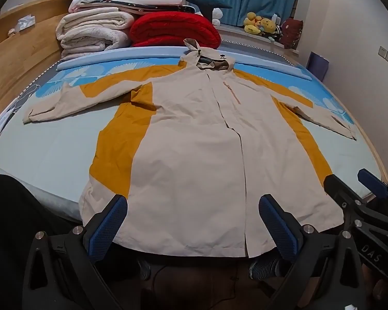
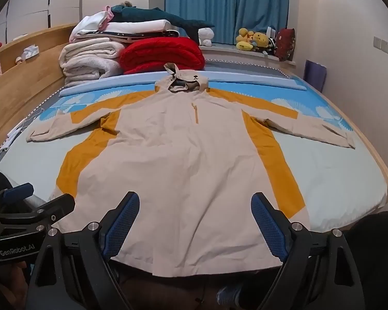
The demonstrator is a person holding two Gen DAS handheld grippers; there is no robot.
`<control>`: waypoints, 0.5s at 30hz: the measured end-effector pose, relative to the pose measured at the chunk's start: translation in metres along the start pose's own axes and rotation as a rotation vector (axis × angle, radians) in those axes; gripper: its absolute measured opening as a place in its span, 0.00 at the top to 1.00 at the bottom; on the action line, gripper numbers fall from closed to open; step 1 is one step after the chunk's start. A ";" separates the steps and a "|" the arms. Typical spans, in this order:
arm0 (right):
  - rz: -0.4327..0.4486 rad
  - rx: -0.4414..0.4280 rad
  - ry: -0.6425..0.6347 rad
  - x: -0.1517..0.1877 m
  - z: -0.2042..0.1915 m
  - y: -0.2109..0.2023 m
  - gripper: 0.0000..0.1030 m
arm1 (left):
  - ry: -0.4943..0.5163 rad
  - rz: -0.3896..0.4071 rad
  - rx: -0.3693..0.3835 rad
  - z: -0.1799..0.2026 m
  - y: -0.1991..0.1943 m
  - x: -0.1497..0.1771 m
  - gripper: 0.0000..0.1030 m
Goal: Fold large clothes
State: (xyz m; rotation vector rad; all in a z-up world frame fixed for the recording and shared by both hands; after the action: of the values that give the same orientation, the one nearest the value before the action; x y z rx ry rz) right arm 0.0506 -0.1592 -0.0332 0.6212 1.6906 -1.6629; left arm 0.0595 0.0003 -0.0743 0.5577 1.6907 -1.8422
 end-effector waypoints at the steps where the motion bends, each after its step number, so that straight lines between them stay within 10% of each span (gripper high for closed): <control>1: 0.000 -0.001 0.001 0.001 -0.001 0.001 0.15 | 0.001 0.002 0.002 0.000 0.000 0.000 0.02; 15: -0.004 -0.005 -0.002 0.002 -0.007 0.002 0.15 | -0.002 0.005 0.010 0.001 -0.003 -0.003 0.03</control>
State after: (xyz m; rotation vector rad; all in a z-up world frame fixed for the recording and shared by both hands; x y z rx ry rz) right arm 0.0500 -0.1524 -0.0360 0.6145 1.6951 -1.6609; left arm 0.0594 0.0001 -0.0699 0.5630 1.6782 -1.8479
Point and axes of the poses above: each gripper's, at about its wrist camera, not at the fingertips, and y roughly the way its jaws point, z to its right, x to its underside, the point moved 6 cm from there along y, roughly the way its jaws point, and after that the axes turned 1 degree about z, right-handed, at the moved point
